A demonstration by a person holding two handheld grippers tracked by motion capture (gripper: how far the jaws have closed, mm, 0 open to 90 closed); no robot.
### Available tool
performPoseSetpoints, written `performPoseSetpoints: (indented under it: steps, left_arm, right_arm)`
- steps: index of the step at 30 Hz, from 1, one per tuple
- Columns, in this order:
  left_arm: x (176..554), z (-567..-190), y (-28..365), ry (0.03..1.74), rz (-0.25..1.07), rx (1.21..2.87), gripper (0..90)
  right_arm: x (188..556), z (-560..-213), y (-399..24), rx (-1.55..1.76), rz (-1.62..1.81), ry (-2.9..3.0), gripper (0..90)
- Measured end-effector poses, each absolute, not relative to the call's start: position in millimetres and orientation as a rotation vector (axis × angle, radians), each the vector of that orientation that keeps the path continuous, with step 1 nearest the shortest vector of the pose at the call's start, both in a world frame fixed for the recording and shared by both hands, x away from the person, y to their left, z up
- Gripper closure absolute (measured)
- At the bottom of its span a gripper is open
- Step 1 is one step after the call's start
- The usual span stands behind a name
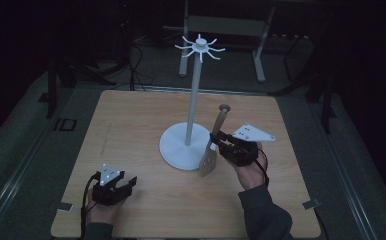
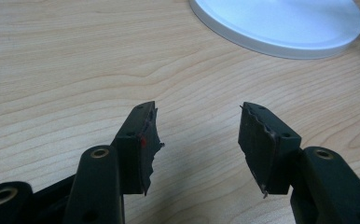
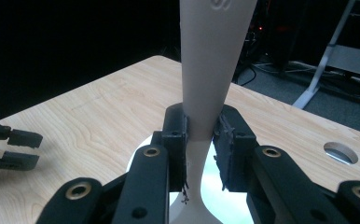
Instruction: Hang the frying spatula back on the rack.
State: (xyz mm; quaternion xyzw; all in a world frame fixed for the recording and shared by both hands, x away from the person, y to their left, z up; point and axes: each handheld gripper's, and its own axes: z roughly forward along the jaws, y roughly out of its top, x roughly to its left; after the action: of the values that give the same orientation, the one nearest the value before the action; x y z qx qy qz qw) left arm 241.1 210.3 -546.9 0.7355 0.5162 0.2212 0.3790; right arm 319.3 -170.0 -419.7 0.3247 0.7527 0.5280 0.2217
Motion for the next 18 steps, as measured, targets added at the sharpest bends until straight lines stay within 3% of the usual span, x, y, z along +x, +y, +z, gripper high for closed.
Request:
performPoseSetpoints:
  steps: [18]
  left_arm:
    - [241,-547,210,1.319,0.566,1.881,47.0]
  right_arm:
    - [324,-410,-174,0.91,1.493,2.034,75.0]
